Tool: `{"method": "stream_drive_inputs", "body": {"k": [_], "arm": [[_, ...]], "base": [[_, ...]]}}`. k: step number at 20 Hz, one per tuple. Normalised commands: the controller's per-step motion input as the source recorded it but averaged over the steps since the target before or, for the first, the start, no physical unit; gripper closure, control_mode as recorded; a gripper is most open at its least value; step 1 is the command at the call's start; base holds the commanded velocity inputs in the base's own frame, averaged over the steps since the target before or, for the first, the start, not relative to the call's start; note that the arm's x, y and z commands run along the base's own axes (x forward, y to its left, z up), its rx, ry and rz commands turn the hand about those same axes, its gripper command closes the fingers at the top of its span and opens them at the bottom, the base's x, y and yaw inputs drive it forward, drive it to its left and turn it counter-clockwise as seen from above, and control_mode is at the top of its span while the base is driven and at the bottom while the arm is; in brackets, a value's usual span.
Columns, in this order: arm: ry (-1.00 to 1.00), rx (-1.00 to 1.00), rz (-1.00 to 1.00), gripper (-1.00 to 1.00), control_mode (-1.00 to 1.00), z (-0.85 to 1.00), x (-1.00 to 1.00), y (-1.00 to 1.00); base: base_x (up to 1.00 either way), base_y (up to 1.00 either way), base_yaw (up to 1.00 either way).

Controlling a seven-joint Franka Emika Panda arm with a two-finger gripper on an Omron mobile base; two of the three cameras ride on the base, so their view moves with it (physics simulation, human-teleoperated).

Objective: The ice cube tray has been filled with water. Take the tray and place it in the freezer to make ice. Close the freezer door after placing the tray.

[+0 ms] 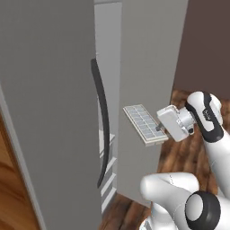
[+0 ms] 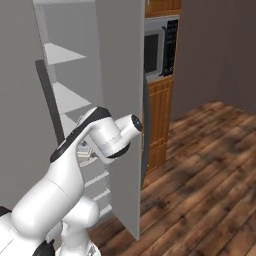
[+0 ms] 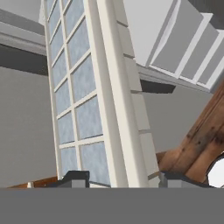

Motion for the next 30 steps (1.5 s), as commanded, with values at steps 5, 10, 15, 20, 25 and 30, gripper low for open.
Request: {"method": "stream_drive_inputs", "body": {"k": [5,10,15,20,25,30], "arm": [[0.0,0.0,0.0,1.0,1.0,0.0,0.0,0.0],[0.0,0.0,0.0,1.0,1.0,0.0,0.0,0.0],[0.0,0.0,0.0,1.0,1.0,0.0,0.0,0.0],[0.0,0.0,0.0,1.0,1.0,0.0,0.0,0.0],[0.0,0.0,0.0,1.0,1.0,0.0,0.0,0.0],[0.0,0.0,0.0,1.0,1.0,0.0,0.0,0.0]], "base": [[0.61,0.0,0.09],[0.57,0.0,0.11],[0.5,0.0,0.14],[0.45,0.0,0.15],[0.34,0.0,0.16],[0.11,0.0,0.16]]}}
